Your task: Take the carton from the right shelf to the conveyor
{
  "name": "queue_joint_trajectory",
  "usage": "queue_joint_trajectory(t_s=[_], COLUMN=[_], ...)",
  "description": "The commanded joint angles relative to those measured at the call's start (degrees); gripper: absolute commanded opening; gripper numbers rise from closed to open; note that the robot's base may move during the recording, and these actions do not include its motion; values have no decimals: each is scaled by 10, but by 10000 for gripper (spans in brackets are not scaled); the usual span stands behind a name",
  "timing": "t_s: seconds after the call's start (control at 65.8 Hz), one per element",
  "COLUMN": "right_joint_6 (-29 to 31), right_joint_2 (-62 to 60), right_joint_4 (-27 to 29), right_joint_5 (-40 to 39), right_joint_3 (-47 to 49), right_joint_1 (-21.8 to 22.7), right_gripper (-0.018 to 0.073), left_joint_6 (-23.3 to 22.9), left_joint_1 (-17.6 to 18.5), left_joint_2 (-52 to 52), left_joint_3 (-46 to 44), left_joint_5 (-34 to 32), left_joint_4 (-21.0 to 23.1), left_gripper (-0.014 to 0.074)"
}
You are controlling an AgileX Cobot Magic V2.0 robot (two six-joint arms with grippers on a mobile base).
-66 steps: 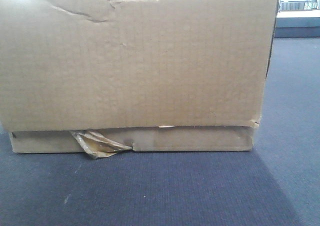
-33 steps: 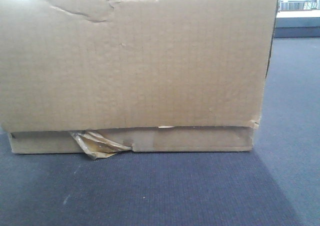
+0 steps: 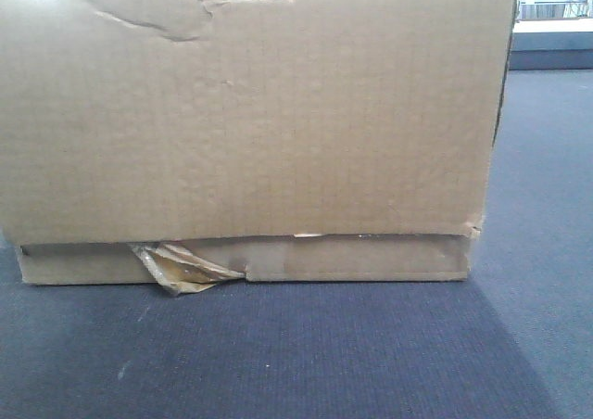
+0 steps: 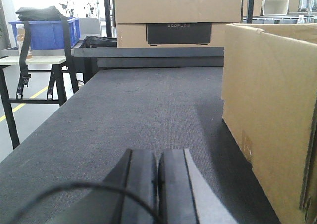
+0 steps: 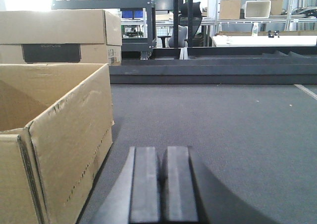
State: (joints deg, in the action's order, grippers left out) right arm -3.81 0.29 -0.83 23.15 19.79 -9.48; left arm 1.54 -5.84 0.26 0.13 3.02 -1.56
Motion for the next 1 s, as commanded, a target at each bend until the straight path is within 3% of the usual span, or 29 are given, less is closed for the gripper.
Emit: queue_joint_trajectory(t_s=[0.0, 0.426, 0.578, 0.699, 0.988], right_joint_6=[2, 2, 12, 35, 97], right_joint_2=[-3, -3, -3, -3, -3], right_joint_4=[-6, -6, -1, 17, 46], right_joint_5=[-13, -17, -19, -51, -178], right_joint_3=[0, 0, -10, -51, -174], right_joint_1=[3, 5, 55, 77, 79], right_gripper=[-75, -75, -75, -75, -75], left_joint_6=[1, 1, 1, 1, 1], left_joint_1=[3, 3, 3, 3, 3], left_joint_2=[-3, -3, -3, -3, -3], left_joint_3=[-1, -1, -1, -1, -1], left_joint_5=[-10, -10, -10, -10, -10], left_joint_4=[1, 1, 1, 1, 1], left_gripper=[14, 14, 14, 14, 14])
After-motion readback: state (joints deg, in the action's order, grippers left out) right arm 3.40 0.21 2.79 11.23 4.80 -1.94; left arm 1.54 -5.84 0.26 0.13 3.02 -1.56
